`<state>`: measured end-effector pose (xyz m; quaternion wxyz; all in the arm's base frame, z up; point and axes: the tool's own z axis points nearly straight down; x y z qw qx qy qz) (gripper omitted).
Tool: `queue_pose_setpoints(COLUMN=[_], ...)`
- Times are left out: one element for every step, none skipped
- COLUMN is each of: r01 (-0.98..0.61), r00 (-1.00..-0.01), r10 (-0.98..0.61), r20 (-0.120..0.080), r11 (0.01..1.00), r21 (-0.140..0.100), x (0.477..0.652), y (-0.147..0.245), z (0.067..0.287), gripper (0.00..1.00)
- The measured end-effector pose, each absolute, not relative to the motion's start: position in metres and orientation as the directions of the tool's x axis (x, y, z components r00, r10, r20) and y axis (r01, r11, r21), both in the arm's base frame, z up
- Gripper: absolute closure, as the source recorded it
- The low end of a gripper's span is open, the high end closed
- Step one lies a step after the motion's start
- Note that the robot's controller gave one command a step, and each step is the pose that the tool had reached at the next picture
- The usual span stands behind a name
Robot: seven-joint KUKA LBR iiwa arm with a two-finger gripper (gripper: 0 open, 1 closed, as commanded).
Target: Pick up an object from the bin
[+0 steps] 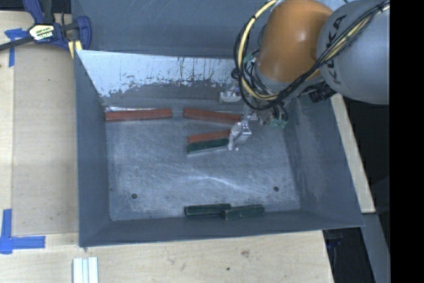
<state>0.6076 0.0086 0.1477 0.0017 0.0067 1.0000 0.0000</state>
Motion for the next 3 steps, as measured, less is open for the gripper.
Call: queue_pose_setpoints(r01=[0.189, 0.189, 0.220], r00=[-0.982, -0.982, -0.976], r10=[0.189, 0.189, 0.220], r20=[-0.014, -0.014, -0.007], r11=[0.982, 0.982, 0.976], r21=[0.003, 0.003, 0.002], x=[0.602, 0.602, 0.598], y=[-0.001, -0.001, 0.006], z=[0.077, 0.077, 0.244], gripper=[1.00, 1.00, 1.00])
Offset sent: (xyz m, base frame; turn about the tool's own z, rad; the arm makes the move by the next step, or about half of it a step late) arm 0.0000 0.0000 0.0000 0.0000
